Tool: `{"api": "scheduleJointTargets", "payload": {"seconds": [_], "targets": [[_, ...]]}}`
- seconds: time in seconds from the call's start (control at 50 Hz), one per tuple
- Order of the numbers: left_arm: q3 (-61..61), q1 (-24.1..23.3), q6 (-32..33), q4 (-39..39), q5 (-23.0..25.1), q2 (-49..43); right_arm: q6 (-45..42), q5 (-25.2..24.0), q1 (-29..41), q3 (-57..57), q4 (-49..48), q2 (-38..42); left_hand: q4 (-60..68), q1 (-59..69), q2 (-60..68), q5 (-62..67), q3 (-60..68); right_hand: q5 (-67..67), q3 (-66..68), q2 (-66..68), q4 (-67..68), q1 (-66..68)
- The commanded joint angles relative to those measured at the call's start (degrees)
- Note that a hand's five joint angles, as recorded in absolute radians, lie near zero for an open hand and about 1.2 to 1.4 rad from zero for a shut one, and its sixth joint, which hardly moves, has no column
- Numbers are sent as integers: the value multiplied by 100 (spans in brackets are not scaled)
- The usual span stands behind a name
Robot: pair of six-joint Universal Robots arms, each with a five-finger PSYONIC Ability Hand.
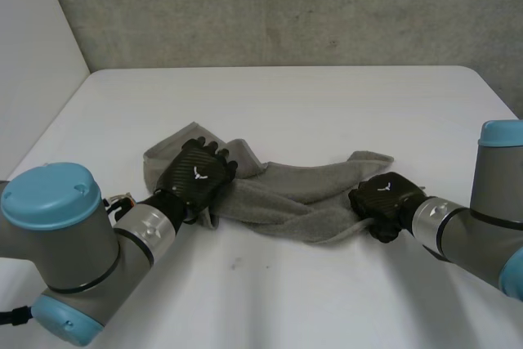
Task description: Fold the towel.
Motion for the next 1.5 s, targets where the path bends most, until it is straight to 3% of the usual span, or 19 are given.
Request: {"api": "scheduleJointTargets", "payload": {"seconds": [0.02,0.2,0.38,0.52,0.64,0.78,0.92,1.0,1.06,1.16,1.24,1.28,1.32,1.38,1.42,1.5], "targets": [[14,-4,103,-11,-11,-60,-8,0,0,-12,1,45,2019,1992,2013,2020,2013,1443,1212,1251,1168,2572],[-65,40,403,-55,-99,-16,-8,0,-9,-47,1,71,3373,3346,3367,3374,3367,1443,1212,1251,1168,2572],[-293,49,613,-55,-204,370,-51,35,-18,-100,54,-33,5656,5629,5650,5658,5650,1443,1212,1251,1168,2572],[-355,22,684,-90,-521,942,-280,88,-185,-135,177,-570,5726,5698,5720,5727,5720,1443,1212,1251,1168,2572],[-242,57,684,-493,-556,1880,-491,97,-317,-407,880,-1326,5726,5698,5720,5727,5720,1443,1212,1251,1168,2572],[285,277,483,-1301,-617,2910,-1017,18,-553,-1302,2547,-2204,5726,5698,5720,5727,5720,1443,1212,1251,1168,2572],[559,636,-105,-2066,-845,2806,-1816,87,-572,-1523,3024,-2232,5726,5698,5720,5727,5720,1443,1212,1251,1168,2572],[594,699,-379,-2313,-890,2155,-2055,158,-536,-1462,3042,-1976,5726,5698,5720,5727,5720,1443,1212,1251,1168,2572],[717,672,-423,-2445,-934,1373,-2108,299,-501,-1620,3016,-1256,5726,5698,5720,5727,5720,1443,1212,1251,1168,2572],[1446,620,-432,-2480,-1119,380,-2047,1105,-46,-2619,2526,-326,5726,5698,5720,5727,5720,1443,1212,1251,1168,2572],[2979,611,-485,-2480,-1373,-261,-1933,1422,183,-3287,1824,-88,5726,5698,5720,5727,5720,1443,1212,1251,1168,2572],[3626,585,-520,-2463,-1417,-350,-1774,1529,237,-3589,1328,-78,5726,5698,5720,5727,5720,1443,1212,1251,1168,2572],[4964,506,-738,-2376,-1426,-499,-1285,1643,264,-3913,17,-183,5726,5698,5720,5727,5720,1443,1212,1251,1168,2572],[5621,497,-942,-2208,-1435,-579,-1045,1661,272,-3879,-772,-333,5726,5698,5720,5727,5720,1443,1212,1251,1168,2572],[6531,514,-1475,-1692,-1470,-692,-860,1696,264,-3573,-1910,-718,5726,5698,5720,5727,5720,1443,1212,1251,1168,2572],[6702,567,-1988,-1215,-1496,-631,-886,1688,264,-3237,-2205,-948,5726,5698,5720,5727,5720,1443,1212,1251,1168,2572]]}}
